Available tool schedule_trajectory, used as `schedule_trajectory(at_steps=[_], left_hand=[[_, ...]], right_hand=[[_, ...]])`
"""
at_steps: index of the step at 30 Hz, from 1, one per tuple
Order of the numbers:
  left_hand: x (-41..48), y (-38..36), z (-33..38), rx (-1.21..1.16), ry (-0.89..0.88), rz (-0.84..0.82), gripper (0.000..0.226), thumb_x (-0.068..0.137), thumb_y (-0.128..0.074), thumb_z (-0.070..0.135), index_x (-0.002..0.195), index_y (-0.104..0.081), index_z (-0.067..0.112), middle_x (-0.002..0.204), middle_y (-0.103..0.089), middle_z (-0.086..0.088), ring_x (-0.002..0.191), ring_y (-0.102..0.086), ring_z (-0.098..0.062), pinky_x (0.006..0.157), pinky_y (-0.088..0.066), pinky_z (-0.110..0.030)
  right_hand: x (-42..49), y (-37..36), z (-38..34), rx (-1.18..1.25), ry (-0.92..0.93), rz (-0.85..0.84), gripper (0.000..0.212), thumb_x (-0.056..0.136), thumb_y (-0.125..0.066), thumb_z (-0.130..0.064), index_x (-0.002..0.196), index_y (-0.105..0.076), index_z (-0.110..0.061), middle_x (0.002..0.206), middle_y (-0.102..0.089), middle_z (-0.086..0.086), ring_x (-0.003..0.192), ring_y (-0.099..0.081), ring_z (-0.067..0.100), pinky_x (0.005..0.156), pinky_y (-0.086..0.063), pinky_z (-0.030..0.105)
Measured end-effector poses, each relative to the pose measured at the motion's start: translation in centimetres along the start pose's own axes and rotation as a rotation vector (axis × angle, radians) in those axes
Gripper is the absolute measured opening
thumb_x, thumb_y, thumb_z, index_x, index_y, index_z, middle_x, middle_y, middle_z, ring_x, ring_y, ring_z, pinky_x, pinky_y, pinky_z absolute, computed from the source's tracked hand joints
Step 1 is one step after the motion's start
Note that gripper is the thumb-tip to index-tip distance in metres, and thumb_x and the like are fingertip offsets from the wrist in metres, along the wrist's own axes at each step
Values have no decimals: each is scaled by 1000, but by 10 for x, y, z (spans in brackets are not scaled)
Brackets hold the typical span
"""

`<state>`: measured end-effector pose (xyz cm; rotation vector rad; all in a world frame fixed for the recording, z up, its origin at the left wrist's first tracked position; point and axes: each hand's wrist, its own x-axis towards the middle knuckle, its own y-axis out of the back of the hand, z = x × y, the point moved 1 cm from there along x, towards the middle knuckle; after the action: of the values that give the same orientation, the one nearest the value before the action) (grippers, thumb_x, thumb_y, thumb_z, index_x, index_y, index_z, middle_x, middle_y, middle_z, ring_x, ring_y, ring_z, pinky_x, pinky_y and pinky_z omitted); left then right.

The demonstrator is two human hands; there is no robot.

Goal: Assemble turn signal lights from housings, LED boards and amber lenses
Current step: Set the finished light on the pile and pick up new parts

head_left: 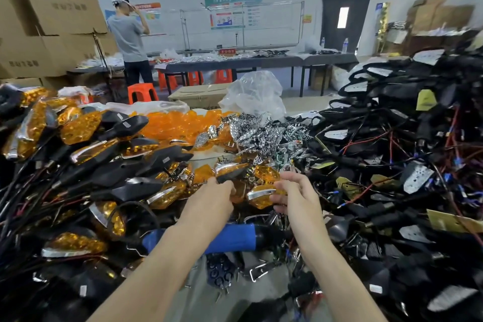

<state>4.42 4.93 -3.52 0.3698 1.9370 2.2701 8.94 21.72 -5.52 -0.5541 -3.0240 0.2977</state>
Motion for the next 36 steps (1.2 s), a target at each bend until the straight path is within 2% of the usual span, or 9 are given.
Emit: schedule_trajectory(at_steps=[6,9,12,15,19,26,31,34,36], left_hand=[[-5,15,-11,-391,62,280,7,99,-55,28,104,-60,29,80,-63,9,52,-56,-7,42,-41,-18],[-5,30,-14,-544,79,405,5,99,-57,32,101,-59,36,76,-65,13,63,-61,-3,45,-44,-8],[-10,37,-10,-669,41,354,6,97,-56,38,99,-62,40,95,-68,20,67,-65,-6,56,-54,-16],[-18,39,3,-704,-73,238,12,97,-56,38,97,-66,43,95,-69,26,77,-67,-8,66,-58,-31],[-27,33,19,-639,-187,124,12,98,-54,37,94,-65,42,94,-65,32,88,-58,12,71,-41,-15],[-39,20,30,-738,-233,159,14,99,-57,32,103,-58,46,96,-59,38,82,-56,16,68,-38,-2],[-37,10,25,-879,-116,251,34,100,-55,26,122,-51,52,108,-52,50,103,-45,29,77,-38,0],[-29,4,19,-992,63,375,37,96,-61,32,126,-46,48,124,-50,35,117,-53,8,95,-45,-20],[-19,6,15,-1036,166,411,23,94,-64,35,111,-53,45,119,-61,17,99,-63,-3,82,-50,-30]], right_hand=[[5,1,3,11,-25,-21,20,104,-49,-10,110,-64,-22,101,-70,1,71,-66,6,63,-56,20],[4,0,6,-7,0,-42,20,103,-52,-12,110,-64,-26,103,-70,1,75,-67,8,70,-55,24],[3,0,8,-156,104,-73,20,103,-54,-24,111,-62,-40,114,-67,-7,86,-68,1,84,-55,31],[-3,-1,5,-427,410,-192,47,101,-58,-26,137,-45,-53,144,-45,-21,123,-48,-12,101,-43,19],[-5,-2,2,-796,683,-345,78,95,-64,-24,152,-18,-53,158,-22,-26,146,-23,-4,115,-27,24],[-1,10,-7,-816,634,-320,52,87,-55,-53,133,-31,-59,129,-46,-31,111,-53,-4,90,-49,23],[8,22,-1,-795,485,-270,57,88,-64,-61,139,-39,-52,126,-49,-32,112,-49,-14,87,-39,3],[14,29,-2,-850,397,-295,80,79,-43,-86,150,-34,-50,131,-49,-31,117,-47,-11,95,-38,14],[13,30,-3,-899,373,-326,91,76,-29,-94,154,-30,-47,128,-45,-37,126,-37,-7,102,-35,24]])
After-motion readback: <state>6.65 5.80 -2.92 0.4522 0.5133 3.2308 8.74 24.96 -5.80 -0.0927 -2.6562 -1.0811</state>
